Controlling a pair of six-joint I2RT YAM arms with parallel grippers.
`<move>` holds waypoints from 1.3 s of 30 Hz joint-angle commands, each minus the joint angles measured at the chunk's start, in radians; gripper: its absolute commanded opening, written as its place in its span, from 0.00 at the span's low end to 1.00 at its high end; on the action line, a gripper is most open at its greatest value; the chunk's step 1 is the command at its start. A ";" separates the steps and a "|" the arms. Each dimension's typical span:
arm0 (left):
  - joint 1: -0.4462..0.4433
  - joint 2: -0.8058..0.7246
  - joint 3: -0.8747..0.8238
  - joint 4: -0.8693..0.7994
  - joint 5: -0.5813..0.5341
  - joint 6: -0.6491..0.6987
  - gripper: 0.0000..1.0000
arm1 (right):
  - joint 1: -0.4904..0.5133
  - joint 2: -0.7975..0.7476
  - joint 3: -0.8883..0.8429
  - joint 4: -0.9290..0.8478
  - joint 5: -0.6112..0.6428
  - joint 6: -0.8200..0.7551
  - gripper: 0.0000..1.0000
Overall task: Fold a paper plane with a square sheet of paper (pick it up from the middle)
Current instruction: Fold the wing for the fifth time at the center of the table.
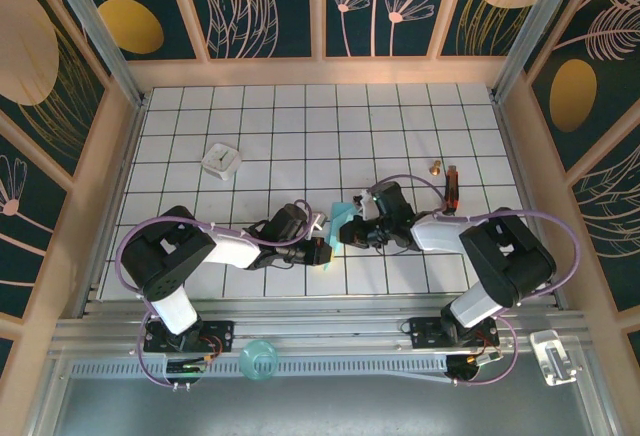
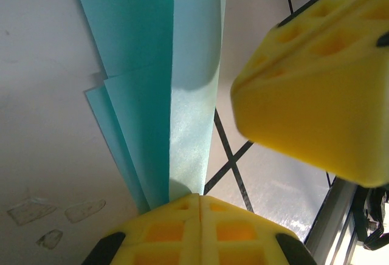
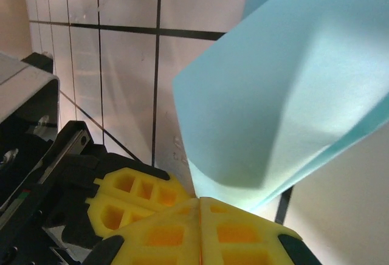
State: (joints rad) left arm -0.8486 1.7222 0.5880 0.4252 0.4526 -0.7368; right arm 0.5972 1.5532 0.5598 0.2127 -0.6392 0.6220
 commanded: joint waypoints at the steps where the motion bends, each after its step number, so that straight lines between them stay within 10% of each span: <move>1: 0.008 0.046 -0.035 -0.171 0.000 0.014 0.00 | 0.022 0.029 -0.011 0.079 -0.022 0.044 0.07; 39: 0.008 0.107 -0.035 -0.355 -0.067 0.155 0.00 | -0.197 0.271 0.167 -0.082 0.062 -0.123 0.04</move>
State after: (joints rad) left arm -0.8433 1.7393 0.6338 0.3195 0.4736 -0.6201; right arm 0.4553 1.7767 0.7116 0.1661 -0.7105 0.5442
